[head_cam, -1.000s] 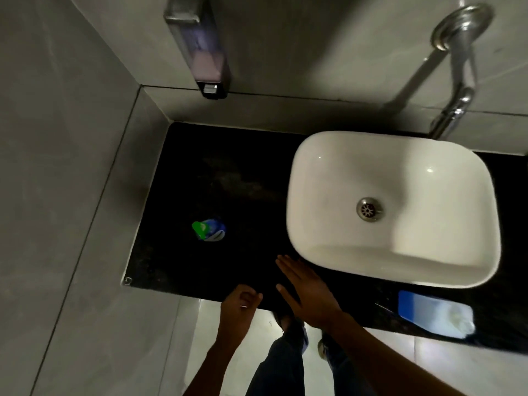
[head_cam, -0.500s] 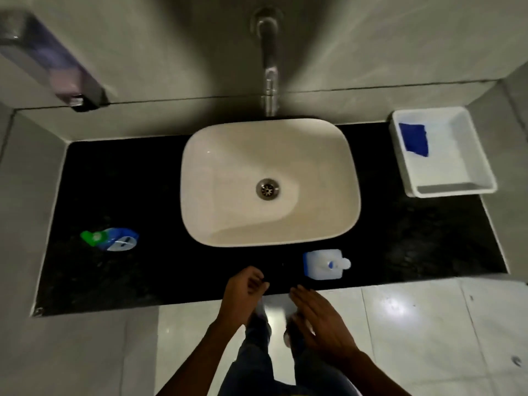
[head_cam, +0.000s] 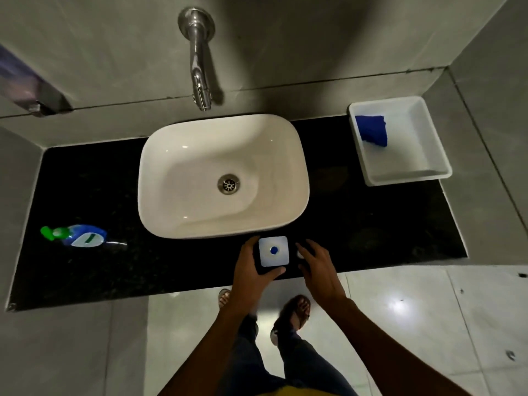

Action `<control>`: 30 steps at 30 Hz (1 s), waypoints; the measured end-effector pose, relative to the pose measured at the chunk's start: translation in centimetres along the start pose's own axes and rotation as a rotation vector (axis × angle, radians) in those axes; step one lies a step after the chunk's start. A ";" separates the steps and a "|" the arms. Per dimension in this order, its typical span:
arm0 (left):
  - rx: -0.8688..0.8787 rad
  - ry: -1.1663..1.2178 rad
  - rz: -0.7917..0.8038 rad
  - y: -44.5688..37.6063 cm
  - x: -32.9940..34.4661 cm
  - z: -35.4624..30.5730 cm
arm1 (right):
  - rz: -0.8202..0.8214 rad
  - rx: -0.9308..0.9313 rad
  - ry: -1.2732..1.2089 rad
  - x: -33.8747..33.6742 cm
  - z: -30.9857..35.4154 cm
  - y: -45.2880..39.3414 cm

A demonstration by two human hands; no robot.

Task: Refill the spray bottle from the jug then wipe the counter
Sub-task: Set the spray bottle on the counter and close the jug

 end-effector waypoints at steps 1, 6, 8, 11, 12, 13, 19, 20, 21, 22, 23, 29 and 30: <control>0.011 -0.009 0.003 -0.1 0.1 -0.2 | 0.009 -0.006 0.023 0.0 0.1 -0.3; 0.044 -0.025 0.025 -0.2 0.4 -0.6 | -0.012 0.045 0.013 -0.7 -1.2 -0.1; 0.059 -0.028 0.033 -0.4 0.3 -0.6 | -0.048 0.077 -0.107 -1.6 -1.5 0.3; 0.058 -0.022 0.040 -0.9 0.3 -0.3 | -0.206 0.028 -0.261 -4.6 0.0 1.3; 0.053 -0.016 0.043 -1.0 0.3 -0.1 | -0.253 -0.012 -0.260 -5.7 0.9 1.8; 0.044 -0.006 0.047 -1.1 0.4 0.1 | -0.285 -0.065 -0.247 -6.5 2.1 2.3; 0.044 0.098 0.051 -1.1 0.2 0.9 | -0.224 -0.310 -0.164 -6.7 8.6 3.7; 0.051 0.086 0.048 -1.0 0.2 0.9 | -0.221 -0.310 -0.160 -6.7 8.9 3.7; 0.048 0.079 0.043 -1.1 0.1 1.0 | -0.221 -0.303 -0.159 -6.8 9.1 3.6; 0.042 0.072 0.044 -1.1 0.1 1.2 | -0.220 -0.300 -0.147 -6.9 9.4 3.5; 0.041 0.060 0.048 -1.3 0.1 1.3 | -0.216 -0.304 -0.123 -6.9 9.7 3.3; 0.095 -0.016 0.068 -1.3 0.2 1.1 | -0.215 -0.253 -0.057 -7.4 11.0 2.4; 0.103 -0.020 0.070 -1.2 0.1 1.0 | -0.218 -0.217 -0.067 -7.5 10.9 2.2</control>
Point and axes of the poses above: each hand's wrist, its own y-axis away from the middle knuckle, its own x-axis out of the palm, z = x × y, the point moved 10 cm from there along -y, towards the middle knuckle, and after that the axes turned 4 degrees about z, right-handed, at the moved point
